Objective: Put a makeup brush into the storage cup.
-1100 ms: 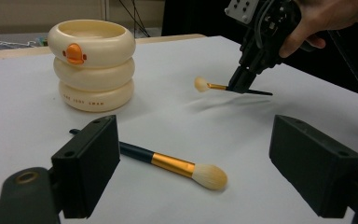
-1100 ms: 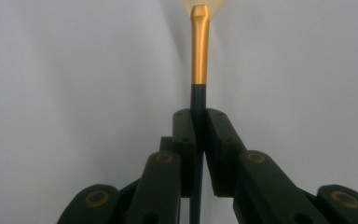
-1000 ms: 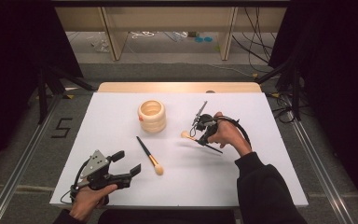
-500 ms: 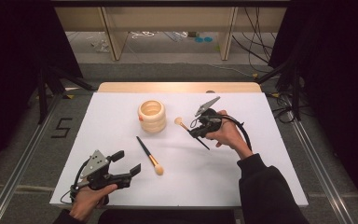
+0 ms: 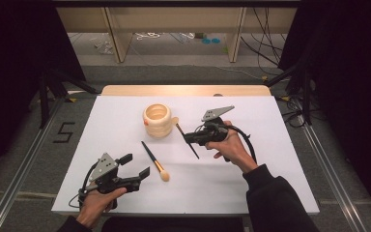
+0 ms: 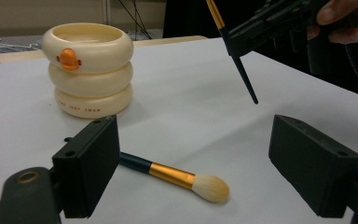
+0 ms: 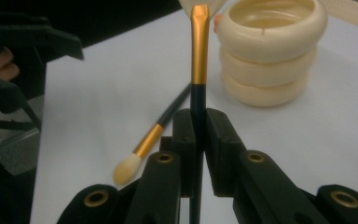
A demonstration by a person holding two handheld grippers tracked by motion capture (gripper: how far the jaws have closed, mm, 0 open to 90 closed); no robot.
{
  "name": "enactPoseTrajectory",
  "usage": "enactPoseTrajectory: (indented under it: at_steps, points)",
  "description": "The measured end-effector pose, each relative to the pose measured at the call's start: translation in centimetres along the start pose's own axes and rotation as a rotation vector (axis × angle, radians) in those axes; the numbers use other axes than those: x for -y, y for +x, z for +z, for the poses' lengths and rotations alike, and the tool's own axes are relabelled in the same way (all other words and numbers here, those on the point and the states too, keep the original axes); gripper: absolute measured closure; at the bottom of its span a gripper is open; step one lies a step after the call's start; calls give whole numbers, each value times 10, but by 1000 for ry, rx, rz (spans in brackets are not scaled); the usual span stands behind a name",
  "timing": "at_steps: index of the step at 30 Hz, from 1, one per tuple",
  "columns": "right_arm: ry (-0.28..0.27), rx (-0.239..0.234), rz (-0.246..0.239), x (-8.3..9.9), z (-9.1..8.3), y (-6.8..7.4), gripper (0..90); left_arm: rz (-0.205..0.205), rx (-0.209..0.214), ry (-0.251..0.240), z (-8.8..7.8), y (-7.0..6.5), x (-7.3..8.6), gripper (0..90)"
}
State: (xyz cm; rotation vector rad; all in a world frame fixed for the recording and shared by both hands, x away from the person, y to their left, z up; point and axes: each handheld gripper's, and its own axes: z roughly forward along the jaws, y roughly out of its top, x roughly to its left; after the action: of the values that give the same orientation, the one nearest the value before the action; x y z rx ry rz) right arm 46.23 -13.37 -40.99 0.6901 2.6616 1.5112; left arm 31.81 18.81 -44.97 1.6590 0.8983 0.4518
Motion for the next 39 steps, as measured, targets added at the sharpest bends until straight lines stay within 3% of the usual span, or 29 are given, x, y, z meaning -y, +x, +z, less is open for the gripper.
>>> enactPoseTrajectory:
  at_steps: [7, 12, 14, 15, 18, 19, 25, 30, 32, 39]
  points:
    - [-60, -43, 13, 1, 5, 21, 830, 25, 38, 17, 18, -8, -2, 176]
    - [-105, -60, 17, 0, 8, 30, 831, 9, 52, 23, 27, -12, -3, 182]
    - [-117, -71, 21, -1, 9, 35, 831, 24, 62, 24, 30, -12, -3, 174]
    - [-124, -77, 21, -1, 10, 37, 831, 8, 58, 27, 31, -14, -3, 174]
    - [-139, -104, 5, -3, 17, 45, 830, 30, 80, 21, 36, -17, -4, 186]
    - [-142, -103, 3, -3, 18, 47, 831, 12, 79, 34, 36, -19, -4, 190]
    - [-174, -116, -10, -6, 22, 56, 830, 16, 106, 44, 40, -23, -5, 223]
    - [-186, -140, -9, -8, 25, 62, 830, 11, 119, 29, 43, -25, -7, 305]
    - [-190, -144, -3, -8, 25, 63, 830, 27, 131, 25, 44, -25, -8, 320]
    - [-198, -166, -6, -10, 27, 69, 831, 11, 149, 17, 46, -25, -10, 400]
